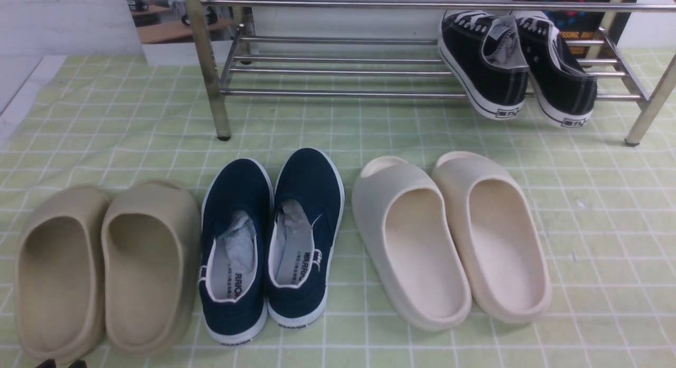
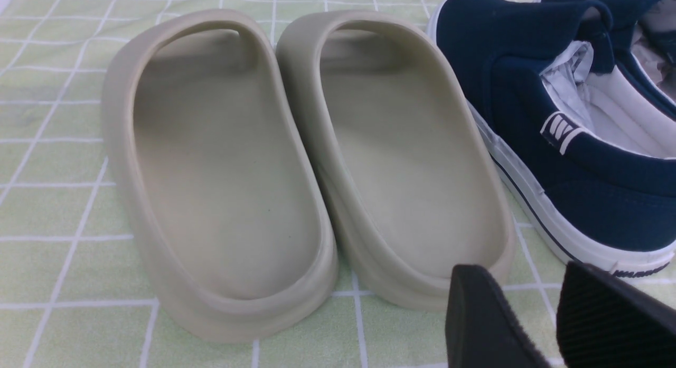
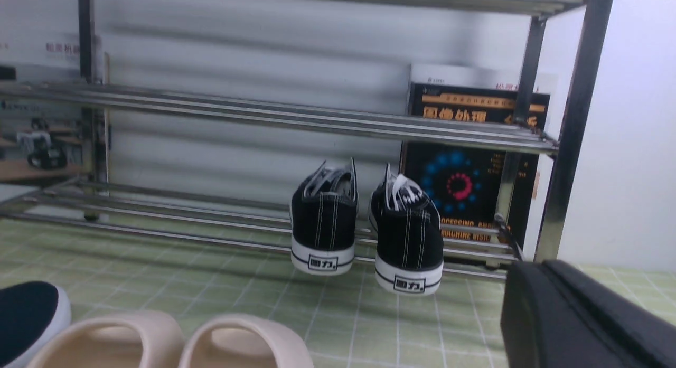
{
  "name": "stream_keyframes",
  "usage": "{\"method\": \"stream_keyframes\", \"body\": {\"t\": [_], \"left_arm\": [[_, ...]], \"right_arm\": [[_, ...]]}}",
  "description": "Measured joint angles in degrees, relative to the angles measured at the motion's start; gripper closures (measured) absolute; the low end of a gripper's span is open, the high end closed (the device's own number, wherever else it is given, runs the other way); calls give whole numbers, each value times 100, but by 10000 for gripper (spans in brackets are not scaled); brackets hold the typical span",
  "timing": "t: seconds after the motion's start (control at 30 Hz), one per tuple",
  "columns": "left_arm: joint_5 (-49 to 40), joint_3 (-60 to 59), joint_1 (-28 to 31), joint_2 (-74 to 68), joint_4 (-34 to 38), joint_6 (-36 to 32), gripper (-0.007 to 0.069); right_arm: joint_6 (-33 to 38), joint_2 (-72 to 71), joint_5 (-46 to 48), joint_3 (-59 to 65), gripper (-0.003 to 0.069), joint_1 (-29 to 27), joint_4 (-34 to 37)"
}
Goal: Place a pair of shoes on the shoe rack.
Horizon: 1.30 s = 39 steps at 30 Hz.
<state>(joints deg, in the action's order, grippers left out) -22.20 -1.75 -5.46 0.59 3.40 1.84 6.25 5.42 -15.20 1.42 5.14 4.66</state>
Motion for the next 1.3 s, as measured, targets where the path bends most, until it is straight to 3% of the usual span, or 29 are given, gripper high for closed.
{"method": "stream_keyframes", "body": {"t": [0.33,0.4,0.57,0.93,1.3], "left_arm": [[-1,0,0,0,0,0,386],[-1,0,0,0,0,0,386],[-7,0,0,0,0,0,386],[-7,0,0,0,0,0,386],[-12,0,0,0,0,0,386]], "right_arm": [[-17,-484,1637,2,655,0,100],[-23,-595,2456,2,654,0,-64],[-378,-600,3458,2,654,-6,-176],[-736,-600,3701,-43,654,-514,-153],[-750,-600,3701,-43,650,-514,-147]]}}
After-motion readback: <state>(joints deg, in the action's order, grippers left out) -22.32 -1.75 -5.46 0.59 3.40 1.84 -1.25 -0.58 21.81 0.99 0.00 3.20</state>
